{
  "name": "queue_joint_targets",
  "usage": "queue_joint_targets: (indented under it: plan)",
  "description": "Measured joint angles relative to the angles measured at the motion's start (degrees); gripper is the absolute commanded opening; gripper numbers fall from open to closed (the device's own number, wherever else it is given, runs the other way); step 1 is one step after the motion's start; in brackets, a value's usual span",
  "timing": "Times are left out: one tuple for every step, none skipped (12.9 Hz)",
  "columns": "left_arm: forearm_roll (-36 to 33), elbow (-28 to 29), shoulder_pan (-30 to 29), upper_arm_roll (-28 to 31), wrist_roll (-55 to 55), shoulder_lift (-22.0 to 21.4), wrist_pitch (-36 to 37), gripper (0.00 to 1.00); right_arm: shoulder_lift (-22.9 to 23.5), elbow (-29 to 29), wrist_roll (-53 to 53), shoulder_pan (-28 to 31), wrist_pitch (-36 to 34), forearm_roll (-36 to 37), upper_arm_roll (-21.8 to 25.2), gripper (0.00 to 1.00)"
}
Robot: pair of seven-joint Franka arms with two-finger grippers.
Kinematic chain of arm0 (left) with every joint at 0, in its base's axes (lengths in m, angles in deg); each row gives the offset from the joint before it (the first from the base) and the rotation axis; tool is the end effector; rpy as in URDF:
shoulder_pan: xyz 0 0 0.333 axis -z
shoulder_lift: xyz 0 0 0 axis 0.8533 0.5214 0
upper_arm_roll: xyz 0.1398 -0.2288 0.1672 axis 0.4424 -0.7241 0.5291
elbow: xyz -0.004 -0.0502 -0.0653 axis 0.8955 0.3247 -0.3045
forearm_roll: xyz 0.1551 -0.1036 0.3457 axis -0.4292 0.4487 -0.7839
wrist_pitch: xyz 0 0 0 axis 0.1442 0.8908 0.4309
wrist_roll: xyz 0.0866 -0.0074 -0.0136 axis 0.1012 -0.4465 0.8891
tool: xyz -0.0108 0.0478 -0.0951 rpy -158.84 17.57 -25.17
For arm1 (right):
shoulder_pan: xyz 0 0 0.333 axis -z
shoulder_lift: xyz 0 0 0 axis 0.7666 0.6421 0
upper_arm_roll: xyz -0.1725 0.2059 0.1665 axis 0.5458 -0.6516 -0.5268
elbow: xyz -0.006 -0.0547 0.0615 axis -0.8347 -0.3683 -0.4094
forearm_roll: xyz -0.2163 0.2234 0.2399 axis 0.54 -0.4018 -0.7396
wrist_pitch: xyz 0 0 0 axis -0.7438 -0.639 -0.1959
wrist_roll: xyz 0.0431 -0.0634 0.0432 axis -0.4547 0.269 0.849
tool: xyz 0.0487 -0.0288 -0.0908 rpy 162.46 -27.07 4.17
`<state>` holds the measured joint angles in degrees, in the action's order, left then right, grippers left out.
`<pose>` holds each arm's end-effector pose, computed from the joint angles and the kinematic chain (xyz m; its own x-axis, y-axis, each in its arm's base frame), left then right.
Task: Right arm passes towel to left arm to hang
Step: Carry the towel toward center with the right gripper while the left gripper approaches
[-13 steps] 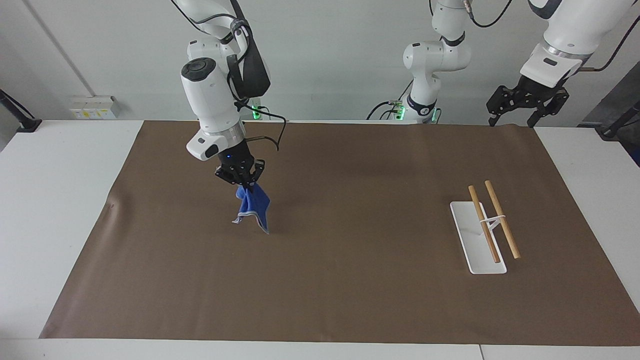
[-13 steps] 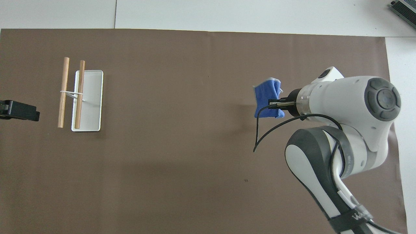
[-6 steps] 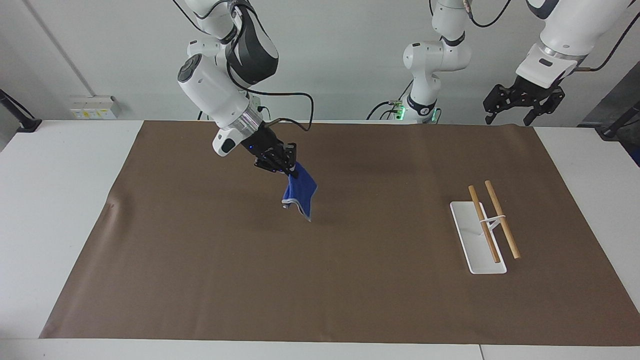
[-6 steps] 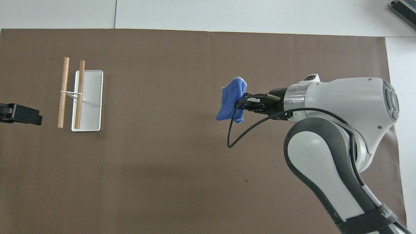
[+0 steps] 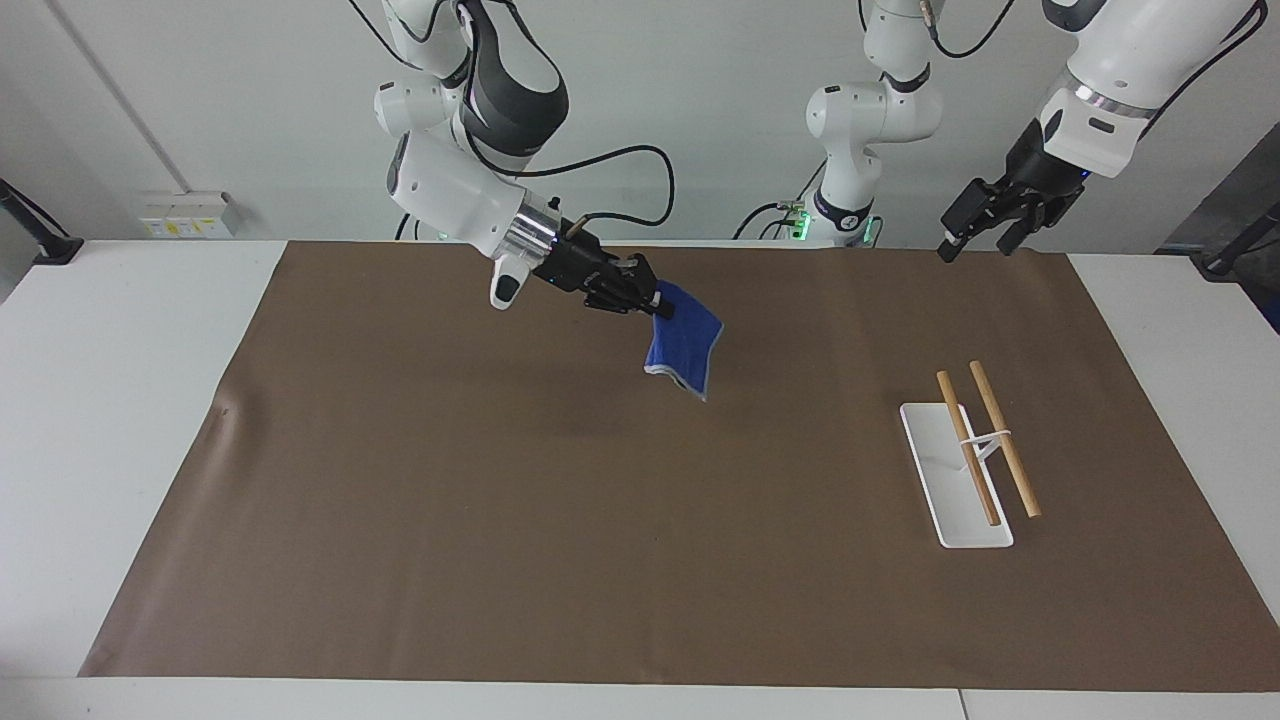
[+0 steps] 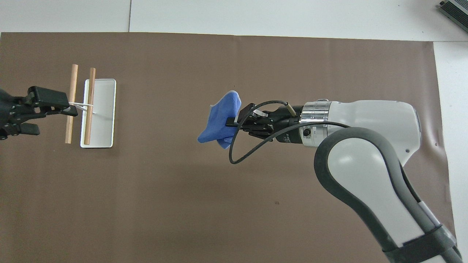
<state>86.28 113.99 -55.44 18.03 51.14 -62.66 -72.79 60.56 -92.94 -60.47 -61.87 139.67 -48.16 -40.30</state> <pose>0.5283 -0.0812 0.6555 0.9180 0.3951 -0.0360 0.3921 -0.8900 0.2328 0.5399 0.2602 0.4991 0.9301 -0.2804 -0.2373 -0.3446 -0.4425 -0.8279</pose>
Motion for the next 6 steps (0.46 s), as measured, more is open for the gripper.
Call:
queue_joint_targets:
  plan:
    - [1.2,1.1,1.2,-0.1,7.9,0.0,-2.4,1.0,0.0,-0.1,0.0,-1.1,1.4,-3.2,0.0,0.0]
    - [1.7,2.2,2.6,-0.2,15.2,-0.1,-4.1,1.0,0.1,-0.2,0.0,-2.6,3.4,-5.9,0.0,0.0]
    - [2.5,3.2,4.0,-0.3,21.2,-0.2,-5.3,1.0,0.1,-0.3,0.0,-3.9,5.0,-8.0,-0.1,0.0]
    - [3.6,4.3,5.3,-0.4,26.2,-0.6,-6.3,1.0,0.1,-0.4,0.0,-4.9,5.8,-9.7,-0.1,0.0]
    - [4.5,5.9,6.6,-0.5,31.6,-1.2,-8.0,1.0,0.1,-0.6,0.0,-5.6,6.2,-11.5,-0.1,0.0]
    - [5.1,7.5,7.6,-0.5,36.8,-1.9,-10.1,1.0,0.2,-0.7,0.1,-6.1,6.7,-13.0,-0.1,0.0]
